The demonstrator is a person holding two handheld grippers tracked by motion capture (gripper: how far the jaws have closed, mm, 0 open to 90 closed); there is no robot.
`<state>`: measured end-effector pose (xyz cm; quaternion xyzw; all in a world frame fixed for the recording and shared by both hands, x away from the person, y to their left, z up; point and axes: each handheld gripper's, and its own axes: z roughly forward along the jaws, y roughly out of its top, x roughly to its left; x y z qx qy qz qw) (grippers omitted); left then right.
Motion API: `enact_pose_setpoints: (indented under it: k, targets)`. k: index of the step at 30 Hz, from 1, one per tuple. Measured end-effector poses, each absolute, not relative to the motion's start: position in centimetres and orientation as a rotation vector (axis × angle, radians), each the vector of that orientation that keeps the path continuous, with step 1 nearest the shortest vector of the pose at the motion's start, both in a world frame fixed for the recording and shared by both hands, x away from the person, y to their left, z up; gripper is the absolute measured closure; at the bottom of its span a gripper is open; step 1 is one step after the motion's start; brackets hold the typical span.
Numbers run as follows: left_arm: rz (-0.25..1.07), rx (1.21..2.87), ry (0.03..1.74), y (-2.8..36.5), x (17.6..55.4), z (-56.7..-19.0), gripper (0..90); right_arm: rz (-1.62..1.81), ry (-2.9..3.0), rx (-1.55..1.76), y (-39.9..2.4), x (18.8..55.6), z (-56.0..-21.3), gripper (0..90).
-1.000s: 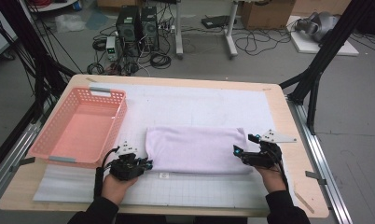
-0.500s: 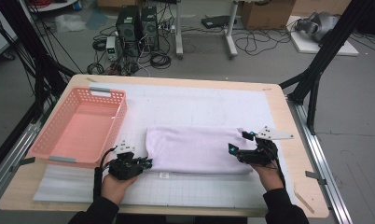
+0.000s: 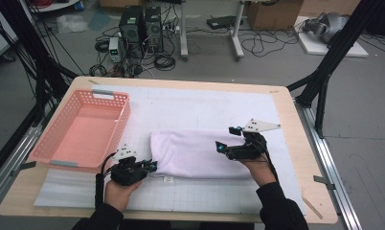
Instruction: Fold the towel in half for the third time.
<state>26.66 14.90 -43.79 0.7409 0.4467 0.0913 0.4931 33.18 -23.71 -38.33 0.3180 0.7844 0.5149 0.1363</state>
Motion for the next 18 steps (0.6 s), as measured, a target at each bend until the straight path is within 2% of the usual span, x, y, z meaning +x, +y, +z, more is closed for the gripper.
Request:
enact_pose_setpoints:
  k: [18]
  targets:
    - [0.215, 1.749, 1.058, 15.0, 26.5, -43.5, 80.6, 1.449, 2.4, 0.83, -17.1, 37.9, -36.8, 17.0]
